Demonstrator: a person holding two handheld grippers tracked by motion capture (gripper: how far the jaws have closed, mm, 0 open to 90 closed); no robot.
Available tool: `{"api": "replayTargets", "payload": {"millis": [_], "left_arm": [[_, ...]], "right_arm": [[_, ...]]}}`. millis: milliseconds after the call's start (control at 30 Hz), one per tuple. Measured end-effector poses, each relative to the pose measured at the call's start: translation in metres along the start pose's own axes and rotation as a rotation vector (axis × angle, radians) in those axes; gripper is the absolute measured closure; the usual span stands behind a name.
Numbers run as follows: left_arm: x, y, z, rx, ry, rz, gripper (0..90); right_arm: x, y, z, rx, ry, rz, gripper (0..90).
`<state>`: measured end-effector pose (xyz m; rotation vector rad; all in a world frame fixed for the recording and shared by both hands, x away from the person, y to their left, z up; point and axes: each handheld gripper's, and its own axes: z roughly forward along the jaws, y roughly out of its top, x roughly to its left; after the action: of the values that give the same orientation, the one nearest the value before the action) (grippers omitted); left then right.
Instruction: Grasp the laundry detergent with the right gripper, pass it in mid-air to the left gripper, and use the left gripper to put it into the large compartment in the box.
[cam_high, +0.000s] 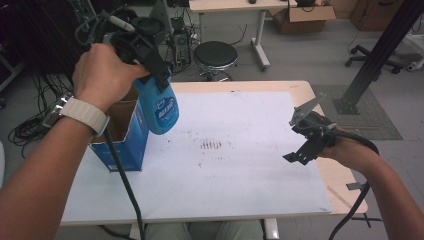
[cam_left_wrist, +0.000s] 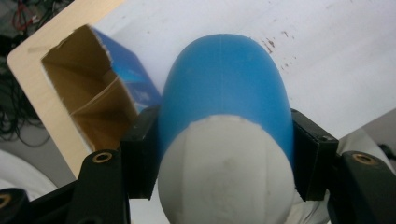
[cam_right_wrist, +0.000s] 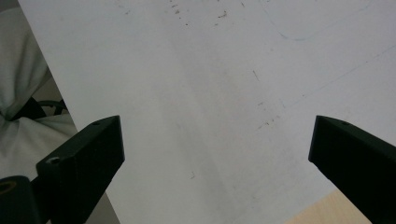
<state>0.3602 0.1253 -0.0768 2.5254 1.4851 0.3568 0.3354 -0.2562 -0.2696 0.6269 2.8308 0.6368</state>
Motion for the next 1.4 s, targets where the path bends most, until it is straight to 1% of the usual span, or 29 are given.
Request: {"api": "replayTargets", "payload": {"millis": [133,200,333,433,533,667,833,900,967,1067,1133,1233,1300,1333,1367,1400], "left_arm": [[0.016,-0.002,-0.011,0.005,0.008,-0.083,38.2],[0.025,-0.004,-0.017,0.009,0.017,-0.126,38.2],[0.042,-0.009,-0.025,-0.001,0.042,-0.207,38.2],[0.056,-0.014,-0.028,-0.004,0.057,-0.249,38.2],[0.068,-0.019,-0.026,-0.007,0.07,-0.298,38.2],[0.083,-0.027,-0.024,-0.012,0.092,-0.346,38.2],[0.098,-0.035,-0.018,-0.005,0.123,-0.381,38.2],[0.104,-0.04,-0.011,-0.003,0.139,-0.395,38.2],[0.105,-0.041,-0.008,-0.006,0.142,-0.399,38.2],[0.108,-0.043,0.001,-0.007,0.155,-0.395,38.2],[0.11,-0.044,0.008,-0.008,0.158,-0.401,38.3],[0.112,-0.045,0.018,-0.006,0.152,-0.399,38.2],[0.114,-0.046,0.025,-0.009,0.146,-0.402,38.2],[0.115,-0.047,0.028,-0.004,0.146,-0.395,38.3],[0.115,-0.047,0.032,-0.004,0.146,-0.399,38.3],[0.115,-0.048,0.036,-0.005,0.147,-0.395,38.3]], "right_arm": [[-0.001,-0.002,-0.002,-0.009,0.001,-0.001,3.1],[-0.002,-0.003,-0.002,-0.006,0.0,0.0,3.1],[-0.004,-0.004,-0.004,-0.007,0.0,-0.004,3.2],[-0.005,-0.003,-0.004,-0.003,-0.001,-0.003,3.3],[-0.006,-0.002,-0.005,0.006,-0.001,-0.005,3.3],[-0.007,0.0,-0.005,0.015,-0.005,-0.012,3.3],[-0.009,-0.002,-0.005,0.022,-0.007,-0.005,3.4],[-0.01,-0.004,-0.005,0.031,-0.011,-0.003,3.4],[-0.011,-0.005,-0.005,0.033,-0.012,0.0,3.4],[-0.011,-0.005,-0.005,0.038,-0.015,0.002,3.4],[-0.011,-0.006,-0.004,0.041,-0.013,-0.001,3.5],[-0.012,-0.005,-0.004,0.052,-0.017,-0.006,3.5],[-0.012,-0.006,-0.005,0.053,-0.019,-0.002,3.5],[-0.012,-0.007,-0.006,0.053,-0.02,0.0,3.5],[-0.012,-0.007,-0.006,0.052,-0.021,0.002,3.5],[-0.012,-0.008,-0.007,0.052,-0.023,0.004,3.5]]}}
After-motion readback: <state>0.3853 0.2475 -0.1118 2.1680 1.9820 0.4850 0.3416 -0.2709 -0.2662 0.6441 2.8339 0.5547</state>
